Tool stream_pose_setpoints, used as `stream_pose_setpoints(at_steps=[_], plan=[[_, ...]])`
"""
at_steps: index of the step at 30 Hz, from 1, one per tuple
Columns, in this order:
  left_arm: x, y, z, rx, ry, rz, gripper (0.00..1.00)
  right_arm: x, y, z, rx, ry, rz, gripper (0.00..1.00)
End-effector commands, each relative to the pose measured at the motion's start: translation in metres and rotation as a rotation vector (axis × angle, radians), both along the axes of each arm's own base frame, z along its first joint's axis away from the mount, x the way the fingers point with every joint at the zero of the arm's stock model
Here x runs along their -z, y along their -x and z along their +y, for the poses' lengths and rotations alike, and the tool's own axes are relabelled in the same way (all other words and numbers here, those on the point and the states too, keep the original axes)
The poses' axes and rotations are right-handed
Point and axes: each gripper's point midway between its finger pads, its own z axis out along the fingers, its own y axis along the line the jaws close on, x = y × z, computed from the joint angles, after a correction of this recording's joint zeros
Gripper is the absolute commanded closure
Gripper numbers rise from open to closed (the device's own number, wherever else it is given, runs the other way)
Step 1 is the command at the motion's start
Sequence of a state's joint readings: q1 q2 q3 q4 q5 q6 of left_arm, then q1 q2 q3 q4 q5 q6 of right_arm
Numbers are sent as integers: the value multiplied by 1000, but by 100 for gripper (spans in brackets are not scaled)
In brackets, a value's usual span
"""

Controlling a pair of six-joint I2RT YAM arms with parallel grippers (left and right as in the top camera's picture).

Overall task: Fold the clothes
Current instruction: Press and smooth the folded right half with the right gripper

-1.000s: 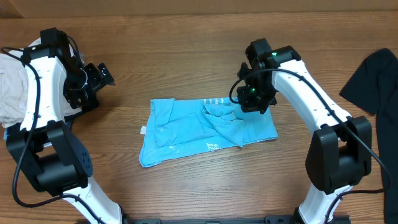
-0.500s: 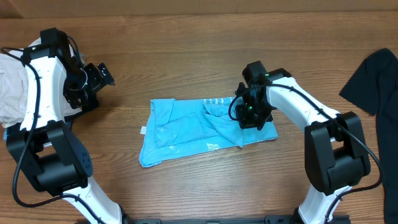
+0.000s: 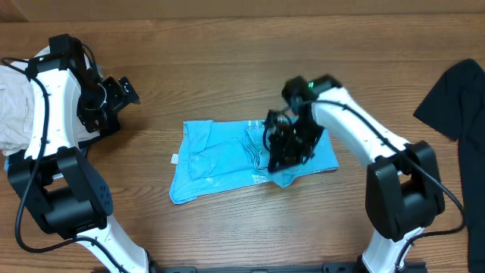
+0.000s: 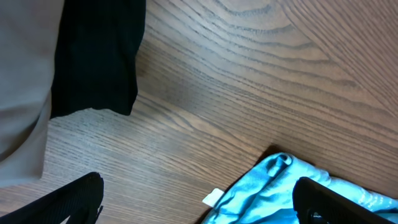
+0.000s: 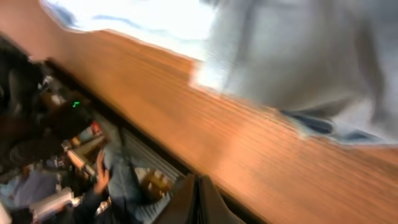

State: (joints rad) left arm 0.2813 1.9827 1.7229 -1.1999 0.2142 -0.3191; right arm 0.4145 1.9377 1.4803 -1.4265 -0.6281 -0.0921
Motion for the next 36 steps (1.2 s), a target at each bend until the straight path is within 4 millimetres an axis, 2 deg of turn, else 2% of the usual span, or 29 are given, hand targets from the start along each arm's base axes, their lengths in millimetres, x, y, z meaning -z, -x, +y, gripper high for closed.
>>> stream_pose_setpoints(at_steps=[1, 4, 6, 8, 9, 11, 14, 17, 20, 25, 28, 30, 33, 34, 36], plan=[[2, -1, -2, 3, 12, 1, 0, -52, -47, -7, -53, 17, -286, 96], [2, -1, -2, 3, 12, 1, 0, -45, -66, -24, -11, 154, -357, 96], [2, -1, -2, 3, 12, 1, 0, -35, -73, -27, 21, 195, -369, 96], [2, -1, -2, 3, 12, 1, 0, -19, -77, -29, 55, 227, -374, 96], [2, -1, -2, 3, 12, 1, 0, -6, -79, -36, 80, 278, -377, 96], [2, -1, -2, 3, 12, 1, 0, 9, -75, -42, 91, 312, -364, 96], [2, -1, -2, 3, 12, 1, 0, 35, -56, -44, 84, 306, -299, 96], [2, -1, -2, 3, 12, 1, 0, 49, -39, -32, 91, 221, -233, 96], [2, -1, -2, 3, 12, 1, 0, 50, -32, -12, 106, 97, -193, 96], [2, -1, -2, 3, 12, 1, 0, 53, -17, 10, 64, 28, -175, 96], [2, -1, -2, 3, 12, 1, 0, 47, -17, 15, 42, 21, -186, 96], [2, -1, -2, 3, 12, 1, 0, 34, -27, 18, 31, 0, -229, 96], [2, -1, -2, 3, 12, 1, 0, -7, -60, 26, 29, -28, -379, 96], [2, -1, -2, 3, 12, 1, 0, -14, -71, 25, 29, -6, -428, 96], [2, -1, -2, 3, 12, 1, 0, -16, -90, 20, 29, 59, -523, 92]])
